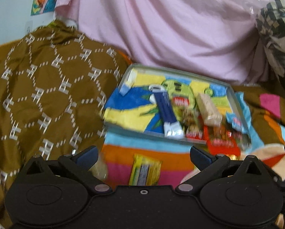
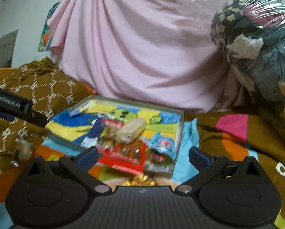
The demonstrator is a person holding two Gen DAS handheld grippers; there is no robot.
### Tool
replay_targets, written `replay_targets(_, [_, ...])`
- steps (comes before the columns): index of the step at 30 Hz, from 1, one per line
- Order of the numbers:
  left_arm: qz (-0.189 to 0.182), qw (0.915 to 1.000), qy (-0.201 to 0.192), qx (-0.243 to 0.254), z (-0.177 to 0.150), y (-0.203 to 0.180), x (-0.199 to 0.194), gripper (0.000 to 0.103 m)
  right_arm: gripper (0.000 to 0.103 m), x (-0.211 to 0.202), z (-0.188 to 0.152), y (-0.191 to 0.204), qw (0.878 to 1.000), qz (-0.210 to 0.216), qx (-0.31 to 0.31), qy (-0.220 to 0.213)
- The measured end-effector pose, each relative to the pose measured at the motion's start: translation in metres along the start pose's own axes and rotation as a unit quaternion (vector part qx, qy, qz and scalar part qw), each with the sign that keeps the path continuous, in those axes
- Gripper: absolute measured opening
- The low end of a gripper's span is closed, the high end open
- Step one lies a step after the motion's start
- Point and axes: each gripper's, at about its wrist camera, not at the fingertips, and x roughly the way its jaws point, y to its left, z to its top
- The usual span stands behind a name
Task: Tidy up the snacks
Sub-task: 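Move both tools back toward the orange and gold packet on the blanket, then grasp the orange with the left tool while the right tool grasps the gold packet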
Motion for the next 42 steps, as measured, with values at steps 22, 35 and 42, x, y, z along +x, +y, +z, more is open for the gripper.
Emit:
replay_targets(22, [-0.010,0.9965,0.079,0.027,-0.062,0.004,0.000,0.102,0.103,0.028,-0.031,0.002,0.974,0.050,0.054,0.213])
replay_targets(35, [-0.012,0.9942,0.093,0.052,-0.072,-0.007,0.003,0.102,0.103,0.036,-0.034,-0.001,0.967,0.049,0.067,0.241])
replay_targets(42, [-0.014,0.9936,0.092,0.064,-0.072,-0.014,0.005,0.102,0.103,0.038,-0.034,-0.001,0.966,0.050,0.070,0.242])
